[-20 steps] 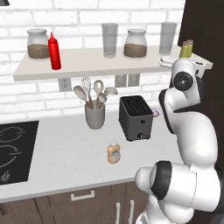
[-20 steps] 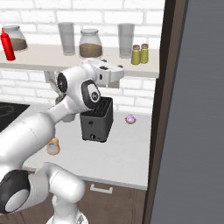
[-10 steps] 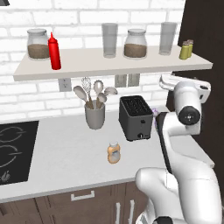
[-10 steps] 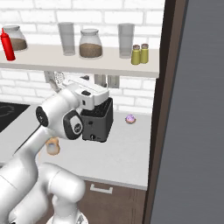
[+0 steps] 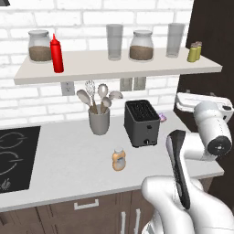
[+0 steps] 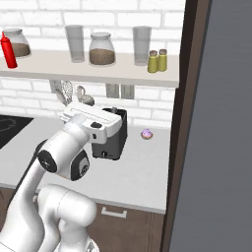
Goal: Put the shaker and condiment bottle from the counter next to their counterparts in the cabinet.
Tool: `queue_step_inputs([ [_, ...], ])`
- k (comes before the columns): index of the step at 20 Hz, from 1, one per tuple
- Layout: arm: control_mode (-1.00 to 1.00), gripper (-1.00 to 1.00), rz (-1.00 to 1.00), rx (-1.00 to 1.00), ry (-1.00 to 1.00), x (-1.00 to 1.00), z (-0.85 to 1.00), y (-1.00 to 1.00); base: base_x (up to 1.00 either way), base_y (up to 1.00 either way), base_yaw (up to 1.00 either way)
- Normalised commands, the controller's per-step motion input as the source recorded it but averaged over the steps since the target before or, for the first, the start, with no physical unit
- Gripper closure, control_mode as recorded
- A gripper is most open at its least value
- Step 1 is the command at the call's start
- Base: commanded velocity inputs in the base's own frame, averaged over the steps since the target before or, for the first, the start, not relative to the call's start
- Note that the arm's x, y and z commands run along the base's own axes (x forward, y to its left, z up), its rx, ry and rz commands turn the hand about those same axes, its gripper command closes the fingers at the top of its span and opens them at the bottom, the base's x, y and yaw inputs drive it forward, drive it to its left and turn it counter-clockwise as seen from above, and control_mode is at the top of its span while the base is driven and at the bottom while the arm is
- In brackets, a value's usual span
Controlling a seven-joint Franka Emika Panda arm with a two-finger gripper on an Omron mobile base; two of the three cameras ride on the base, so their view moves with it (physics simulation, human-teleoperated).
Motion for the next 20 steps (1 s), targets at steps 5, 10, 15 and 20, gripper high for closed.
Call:
queue_step_inputs([
  [5, -1.00, -1.00, 0.07, -0.06, 0.00, -0.53, -0.13, 0.38, 0.00, 0.00, 0.00],
  [10, -1.00, -1.00, 0.07, -0.17, -0.04, -0.48, -0.41, 0.55, 0.00, 0.00, 0.00],
  [15, -1.00, -1.00, 0.11, -0.21, -0.02, -0.88, -0.60, 0.66, 0.00, 0.00, 0.00],
  [20, -1.00, -1.00, 0.15, -0.21, -0.01, -0.77, -0.74, 0.54, 0.00, 0.00, 0.00],
])
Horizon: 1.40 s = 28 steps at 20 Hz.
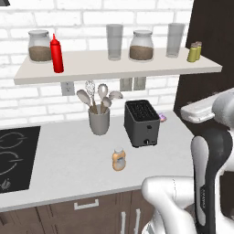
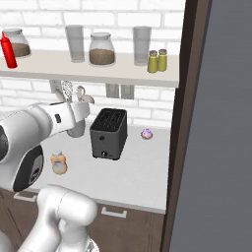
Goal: Put the shaker and condiment bottle from the counter next to their counterparts in the cabinet.
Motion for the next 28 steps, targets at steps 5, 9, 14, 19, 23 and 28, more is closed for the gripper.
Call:
queue_step_inputs([
  [5, -1.00, -1.00, 0.18, -0.19, -0.02, -0.67, -0.82, 0.68, 0.00, 0.00, 0.00],
  [9, -1.00, -1.00, 0.18, -0.14, -0.01, -0.34, -0.69, 0.47, 0.00, 0.00, 0.00],
  [14, -1.00, -1.00, 0.19, -0.12, 0.00, -0.15, -0.63, 0.22, 0.00, 0.00, 0.00],
  [19, -1.00, -1.00, 0.14, -0.06, -0.01, 0.00, -0.37, -0.13, 0.00, 0.00, 0.00],
  [23, -1.00, -1.00, 0.16, -0.05, -0.04, 0.00, -0.39, -0.24, 0.00, 0.00, 0.00],
  [28, -1.00, -1.00, 0.20, -0.06, -0.14, 0.02, -0.45, -0.13, 0.00, 0.00, 0.00],
])
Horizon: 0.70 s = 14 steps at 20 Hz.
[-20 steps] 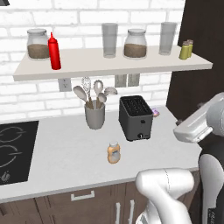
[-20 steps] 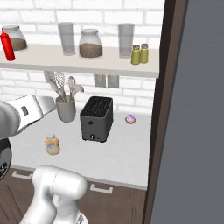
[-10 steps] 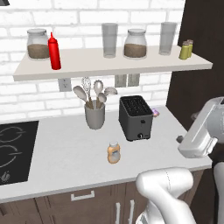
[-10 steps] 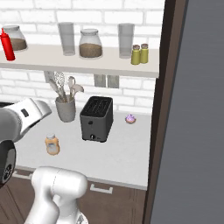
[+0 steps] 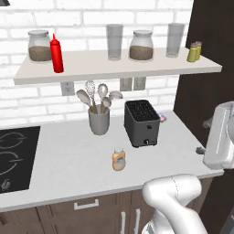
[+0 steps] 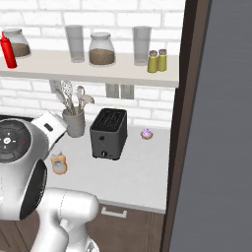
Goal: Put the shaker and condiment bottle from the counter next to their counterparts in the cabinet.
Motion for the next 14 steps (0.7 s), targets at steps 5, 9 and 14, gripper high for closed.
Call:
queue_step_inputs([
  [5, -1.00, -1.00, 0.06, -0.03, -0.03, 0.10, -0.30, 0.05, 0.00, 0.00, 0.00],
  [9, -1.00, -1.00, 0.00, -0.04, 0.00, 0.34, -0.39, 0.19, 0.00, 0.00, 0.00],
  [14, -1.00, -1.00, 0.00, -0.08, -0.04, 0.54, -0.65, 0.19, 0.00, 0.00, 0.00],
])
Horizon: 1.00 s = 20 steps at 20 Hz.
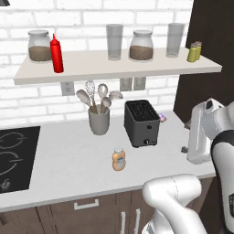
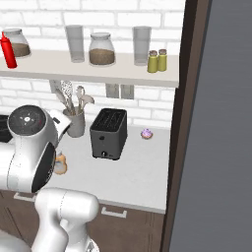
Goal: Put the shaker and condiment bottle from the counter next to their counterparts in the cabinet.
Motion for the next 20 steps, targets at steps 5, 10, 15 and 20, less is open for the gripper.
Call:
queue_step_inputs([
  [5, -1.00, -1.00, 0.00, -0.07, -0.13, 0.59, -0.71, 0.09, 0.00, 0.00, 0.00],
  [10, -1.00, -1.00, 0.01, -0.07, -0.18, 0.50, -0.67, 0.05, 0.00, 0.00, 0.00],
  [15, -1.00, -1.00, 0.01, -0.06, -0.22, 0.38, -0.62, 0.01, 0.00, 0.00, 0.00],
  [20, -1.00, -1.00, 0.00, -0.01, -0.19, 0.29, -0.54, 0.00, 0.00, 0.00, 0.00],
])
